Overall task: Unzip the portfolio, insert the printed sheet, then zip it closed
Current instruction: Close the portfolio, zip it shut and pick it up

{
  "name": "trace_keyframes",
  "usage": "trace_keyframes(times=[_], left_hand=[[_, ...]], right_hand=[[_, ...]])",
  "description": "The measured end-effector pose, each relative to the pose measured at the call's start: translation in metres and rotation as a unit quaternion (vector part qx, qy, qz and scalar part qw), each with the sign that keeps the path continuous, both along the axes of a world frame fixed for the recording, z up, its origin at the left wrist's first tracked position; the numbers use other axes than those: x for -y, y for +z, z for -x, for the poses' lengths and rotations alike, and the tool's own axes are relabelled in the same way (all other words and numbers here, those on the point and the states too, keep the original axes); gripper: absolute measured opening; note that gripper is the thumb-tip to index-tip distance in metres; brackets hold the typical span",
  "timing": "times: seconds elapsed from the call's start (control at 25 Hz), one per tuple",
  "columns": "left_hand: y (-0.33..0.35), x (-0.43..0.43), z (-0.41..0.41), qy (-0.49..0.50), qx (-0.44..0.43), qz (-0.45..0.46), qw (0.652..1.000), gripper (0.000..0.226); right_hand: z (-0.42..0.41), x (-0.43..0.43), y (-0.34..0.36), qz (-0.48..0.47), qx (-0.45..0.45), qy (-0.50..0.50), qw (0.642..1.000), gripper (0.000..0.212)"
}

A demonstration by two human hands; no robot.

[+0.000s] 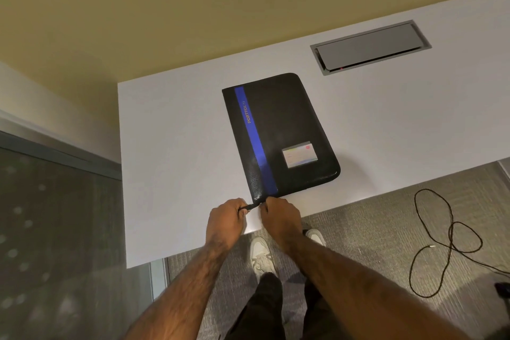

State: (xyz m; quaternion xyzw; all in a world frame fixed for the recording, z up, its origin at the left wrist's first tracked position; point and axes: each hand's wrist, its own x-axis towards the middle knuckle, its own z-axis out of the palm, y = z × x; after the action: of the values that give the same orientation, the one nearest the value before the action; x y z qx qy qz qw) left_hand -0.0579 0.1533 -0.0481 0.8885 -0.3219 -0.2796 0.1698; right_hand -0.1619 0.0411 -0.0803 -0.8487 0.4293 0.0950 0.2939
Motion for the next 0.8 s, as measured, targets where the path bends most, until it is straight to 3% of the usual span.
trace_keyframes(times=[0.2,0.68,0.8], left_hand=[[-0.001,-0.001,-0.007,-0.015,0.018,-0.017,1.0,0.013],[0.001,-0.002,-0.025,-0.056,0.034,-0.025,0.998,0.02],[0.001,-0.003,-0.031,-0.07,0.049,-0.032,0.996,0.017]], right_hand=[[0.013,0.021,-0.002,0.061,-0.027,-0.015,0.998,0.024],[0.073,0.117,0.013,0.097,-0.066,-0.116,0.986,0.012],[0.085,0.152,0.018,0.111,-0.084,-0.074,0.988,0.011]])
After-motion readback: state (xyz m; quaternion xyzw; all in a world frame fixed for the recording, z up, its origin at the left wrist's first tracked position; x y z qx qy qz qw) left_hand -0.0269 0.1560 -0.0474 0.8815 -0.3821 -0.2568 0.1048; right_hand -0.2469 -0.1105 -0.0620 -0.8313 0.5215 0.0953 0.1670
